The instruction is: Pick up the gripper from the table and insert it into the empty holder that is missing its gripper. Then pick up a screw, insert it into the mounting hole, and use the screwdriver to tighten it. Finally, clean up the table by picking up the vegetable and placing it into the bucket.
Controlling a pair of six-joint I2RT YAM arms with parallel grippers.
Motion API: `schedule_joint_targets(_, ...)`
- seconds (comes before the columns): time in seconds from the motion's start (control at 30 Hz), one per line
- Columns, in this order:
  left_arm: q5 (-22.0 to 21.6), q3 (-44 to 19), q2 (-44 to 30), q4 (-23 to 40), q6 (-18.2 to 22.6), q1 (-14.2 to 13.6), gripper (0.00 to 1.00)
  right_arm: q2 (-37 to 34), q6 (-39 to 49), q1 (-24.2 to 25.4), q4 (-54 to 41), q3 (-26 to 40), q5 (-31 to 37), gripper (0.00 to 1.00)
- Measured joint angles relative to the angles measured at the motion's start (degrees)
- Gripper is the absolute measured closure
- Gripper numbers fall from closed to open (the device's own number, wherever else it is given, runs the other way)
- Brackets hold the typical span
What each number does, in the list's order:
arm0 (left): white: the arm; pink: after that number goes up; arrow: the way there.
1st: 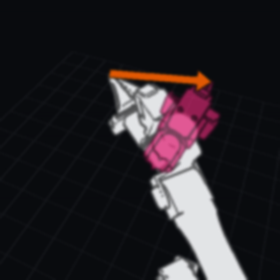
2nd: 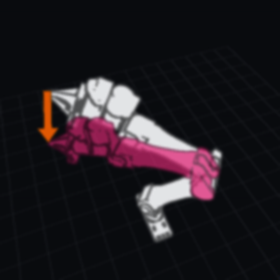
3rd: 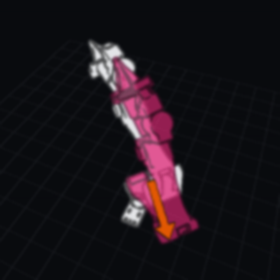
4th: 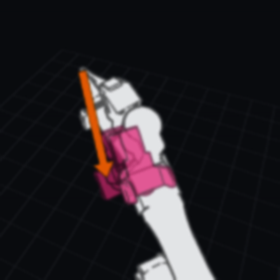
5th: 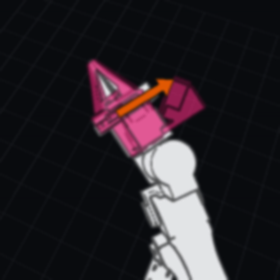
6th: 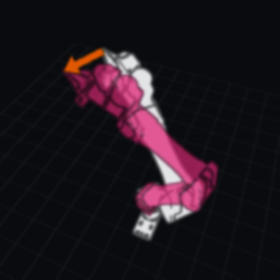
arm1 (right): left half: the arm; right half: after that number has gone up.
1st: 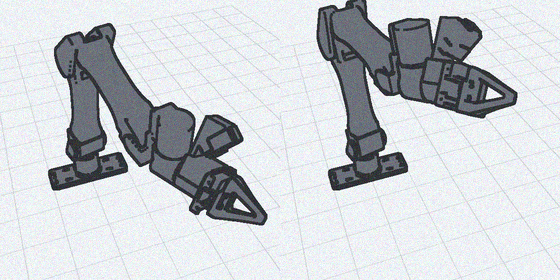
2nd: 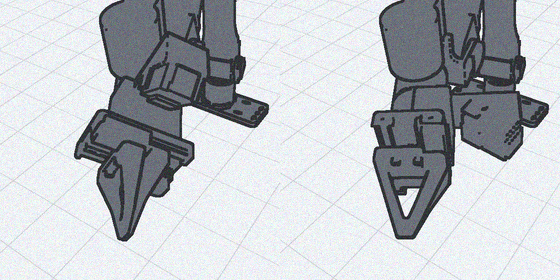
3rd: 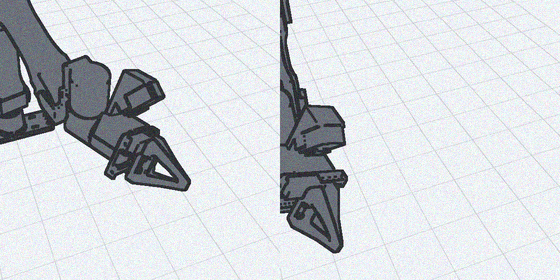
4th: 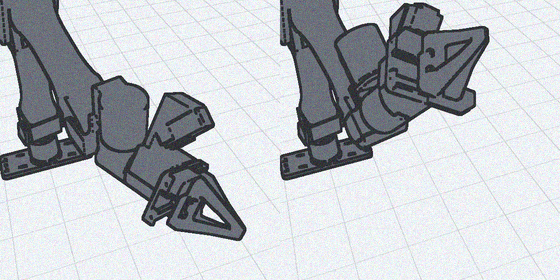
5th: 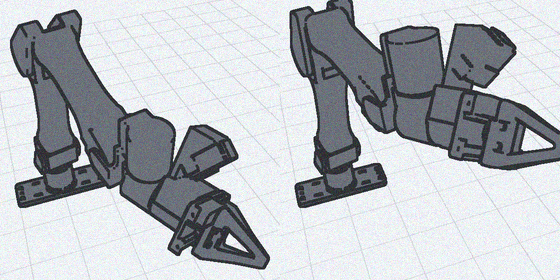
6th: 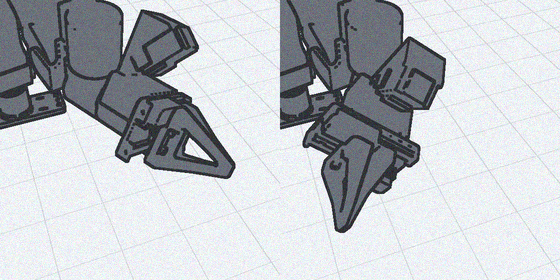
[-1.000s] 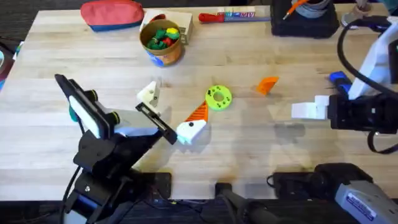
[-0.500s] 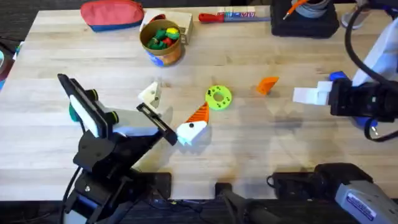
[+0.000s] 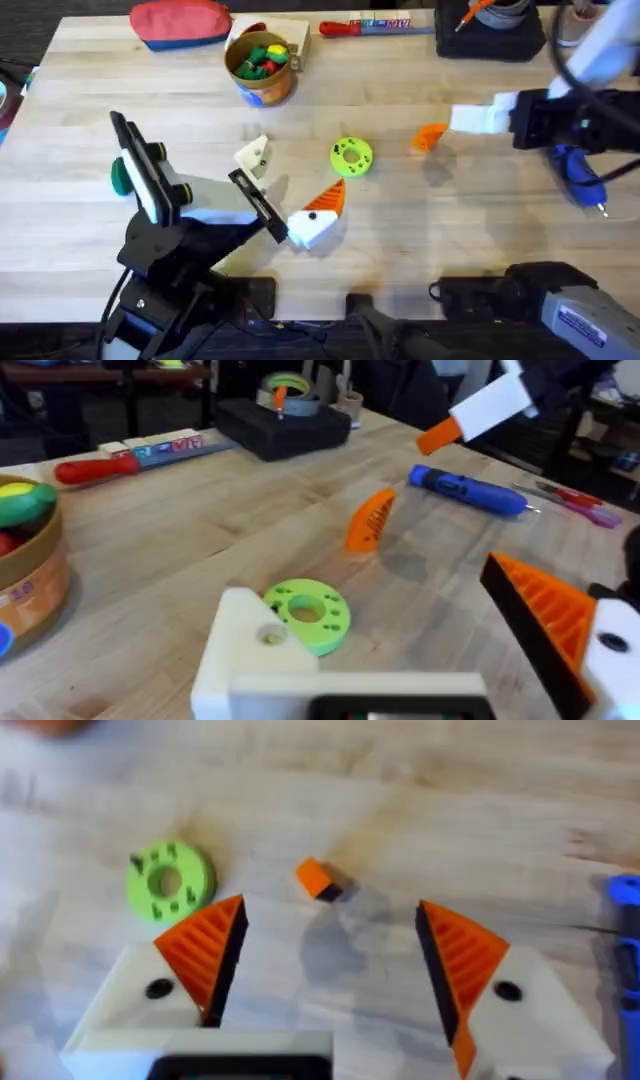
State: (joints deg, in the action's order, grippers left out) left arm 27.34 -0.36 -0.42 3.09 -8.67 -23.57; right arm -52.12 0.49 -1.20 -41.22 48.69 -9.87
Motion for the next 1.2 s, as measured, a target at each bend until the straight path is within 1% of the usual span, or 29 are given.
schedule_joint_targets(0.1,4.28,0.00,0.02,0.00,0.00,0.00,0.014,-4.82,5.02,-2.29,-2.49,0.92,-0.28,0.011)
schedule_joint_targets(0.17,7.17,0.00,0.00,0.11,0.00,0.00,0.014,-7.82,8.49,-4.11,-4.69,2.00,1.20,0.011)
schedule_joint_targets(0.27,10.41,0.00,0.01,0.17,0.00,0.00,0.013,-11.66,12.56,-6.79,-4.77,2.99,3.28,0.011)
schedule_joint_targets(0.4,12.12,0.00,0.01,0.28,0.00,0.00,0.013,-15.44,16.21,-8.88,-1.20,3.04,4.42,0.010)
schedule_joint_targets(0.57,12.60,0.00,0.00,0.31,0.00,0.00,0.013,-20.18,25.83,-9.81,0.65,3.23,5.18,0.010)
schedule_joint_targets(0.67,12.82,0.00,0.02,0.31,0.00,0.00,0.013,-22.69,29.77,-9.94,2.71,3.23,5.58,0.012)
schedule_joint_targets(0.73,13.03,0.00,0.01,0.33,0.00,0.00,0.013,-23.41,31.31,-9.94,3.79,3.23,5.69,0.060)
schedule_joint_targets(0.8,13.22,0.00,0.00,0.33,0.00,0.00,0.013,-23.49,32.36,-9.94,4.44,3.23,5.82,0.203)
schedule_joint_targets(0.83,13.24,0.00,0.01,0.33,0.00,0.00,0.014,-23.49,32.60,-9.94,4.59,3.23,5.84,0.291)
schedule_joint_targets(0.9,13.39,0.00,0.00,0.33,0.00,0.00,0.013,-23.49,33.02,-9.94,4.55,3.23,5.91,0.334)
schedule_joint_targets(1.0,13.43,0.00,0.01,0.34,0.00,0.00,0.014,-25.11,33.63,-9.94,4.72,3.30,5.97,0.335)
schedule_joint_targets(1.03,13.43,0.00,0.00,0.35,0.00,0.00,0.013,-25.79,33.72,-9.94,4.75,3.30,5.99,0.355)
schedule_joint_targets(1.13,13.43,0.00,0.00,0.35,0.00,0.00,0.014,-27.41,33.86,-9.94,4.71,3.30,5.99,0.450)
schedule_joint_targets(1.2,13.43,0.00,0.02,0.35,0.00,0.00,0.013,-27.60,33.90,-9.94,4.75,3.30,5.99,0.542)
